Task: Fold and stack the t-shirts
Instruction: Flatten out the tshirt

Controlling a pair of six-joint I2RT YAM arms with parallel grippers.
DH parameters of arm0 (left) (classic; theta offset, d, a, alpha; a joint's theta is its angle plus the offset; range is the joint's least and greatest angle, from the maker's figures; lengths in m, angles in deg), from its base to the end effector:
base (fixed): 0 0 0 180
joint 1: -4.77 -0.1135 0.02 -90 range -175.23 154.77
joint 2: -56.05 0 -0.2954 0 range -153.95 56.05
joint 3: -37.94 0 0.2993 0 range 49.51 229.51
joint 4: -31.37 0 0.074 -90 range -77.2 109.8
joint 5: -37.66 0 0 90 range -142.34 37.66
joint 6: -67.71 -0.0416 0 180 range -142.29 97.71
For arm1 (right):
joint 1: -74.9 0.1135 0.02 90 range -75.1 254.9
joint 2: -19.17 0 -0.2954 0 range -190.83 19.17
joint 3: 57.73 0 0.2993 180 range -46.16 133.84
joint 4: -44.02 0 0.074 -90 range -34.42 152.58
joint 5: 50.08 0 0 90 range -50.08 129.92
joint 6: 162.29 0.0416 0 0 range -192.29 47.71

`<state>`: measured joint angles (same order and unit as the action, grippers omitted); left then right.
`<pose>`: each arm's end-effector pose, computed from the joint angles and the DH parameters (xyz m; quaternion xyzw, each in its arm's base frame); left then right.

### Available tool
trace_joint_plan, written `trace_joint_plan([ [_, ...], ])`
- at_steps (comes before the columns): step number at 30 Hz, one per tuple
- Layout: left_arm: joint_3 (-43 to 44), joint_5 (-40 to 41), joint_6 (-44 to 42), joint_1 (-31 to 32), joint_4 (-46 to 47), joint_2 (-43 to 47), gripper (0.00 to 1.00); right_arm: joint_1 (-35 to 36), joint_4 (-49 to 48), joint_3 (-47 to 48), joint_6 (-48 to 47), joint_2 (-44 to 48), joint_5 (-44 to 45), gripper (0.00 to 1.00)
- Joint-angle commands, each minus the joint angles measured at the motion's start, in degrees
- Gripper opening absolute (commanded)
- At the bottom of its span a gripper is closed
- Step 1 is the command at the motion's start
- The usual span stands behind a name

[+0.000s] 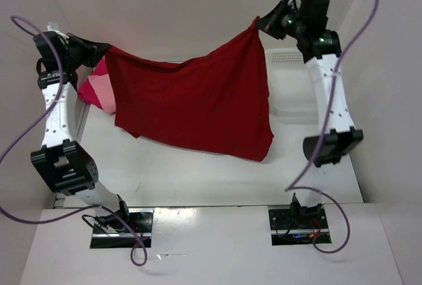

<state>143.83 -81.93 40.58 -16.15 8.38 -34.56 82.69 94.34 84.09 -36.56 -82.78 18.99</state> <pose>0.4006 0.1312 0.4730 -0.3611 0.6542 -0.4073 0.5252 0.4160 0.0719 0.5739 0.0697 0.7615 0.3629 0.5326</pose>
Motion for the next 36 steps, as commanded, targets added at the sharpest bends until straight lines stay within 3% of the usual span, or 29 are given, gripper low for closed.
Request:
trace_joint_plan([
  [1,1.9,0.8,0.3,1.3,3.5,-2.6,0.00,-0.1,0.7,15.8,-0.4,-5.3,-1.0,0.00],
  [2,4.4,0.8,0.3,1.3,3.5,-3.2,0.00,0.4,2.7,25.1,-0.4,-8.5,-1.0,0.00],
  [4,7.0,0.8,0.8,1.9,3.5,-3.2,0.00,0.4,1.3,29.7,0.3,-8.5,-0.2,0.00],
  [8,15.0,-1.6,1.5,0.1,3.0,-2.6,0.00,-0.8,-6.0,30.8,4.4,-4.8,-2.6,0.00],
  [11,18.7,-2.3,2.9,-3.6,3.0,-1.4,0.00,-1.4,-5.4,28.7,3.4,0.9,-3.3,0.02],
  [13,17.0,-2.3,1.5,-4.1,2.5,-0.8,0.00,-1.4,-3.8,20.3,0.4,3.6,-3.3,0.03],
  [16,8.7,-4.0,-0.2,-4.1,4.9,2.8,0.00,-1.4,-6.8,-4.6,-1.8,13.8,-2.7,0.03],
  [17,1.8,-4.0,-1.2,-4.1,5.5,4.0,0.00,-0.9,-11.0,-20.1,-2.8,20.2,-2.7,0.03],
  [19,-5.9,-2.9,-4.9,-3.2,5.5,8.5,0.00,-0.2,-12.0,-33.3,-4.8,25.1,-1.7,0.02],
  [20,-15.8,-2.9,-4.9,-3.2,7.3,10.0,0.00,0.3,-12.0,-45.1,-4.8,28.5,-1.1,0.02],
  [22,-24.7,-2.3,-4.9,-2.5,9.9,13.5,0.00,0.9,-13.5,-61.4,-4.8,31.7,0.4,0.02],
  [25,-38.2,-1.8,-7.1,-3.1,11.1,14.7,0.00,2.8,-15.7,-76.8,-0.6,35.5,4.4,0.01],
  [26,-40.8,-1.8,-7.8,-3.2,11.1,14.7,0.00,2.8,-15.7,-79.4,1.5,36.0,4.4,0.01],
  [29,-49.0,-2.5,-10.0,-4.6,8.9,14.1,0.00,3.9,-13.1,-85.7,5.9,38.5,8.1,0.13],
  [30,-50.5,-2.5,-10.6,-5.2,8.9,13.4,0.00,3.9,-12.3,-88.2,6.7,40.9,8.1,0.22],
  [34,-54.8,-3.1,-13.9,-6.4,6.3,13.4,0.00,4.5,-10.6,-91.2,10.4,46.2,8.6,0.42],
  [36,-55.3,-3.1,-14.7,-6.4,4.8,13.4,0.00,4.5,-10.6,-92.7,11.6,45.4,8.6,0.42],
])
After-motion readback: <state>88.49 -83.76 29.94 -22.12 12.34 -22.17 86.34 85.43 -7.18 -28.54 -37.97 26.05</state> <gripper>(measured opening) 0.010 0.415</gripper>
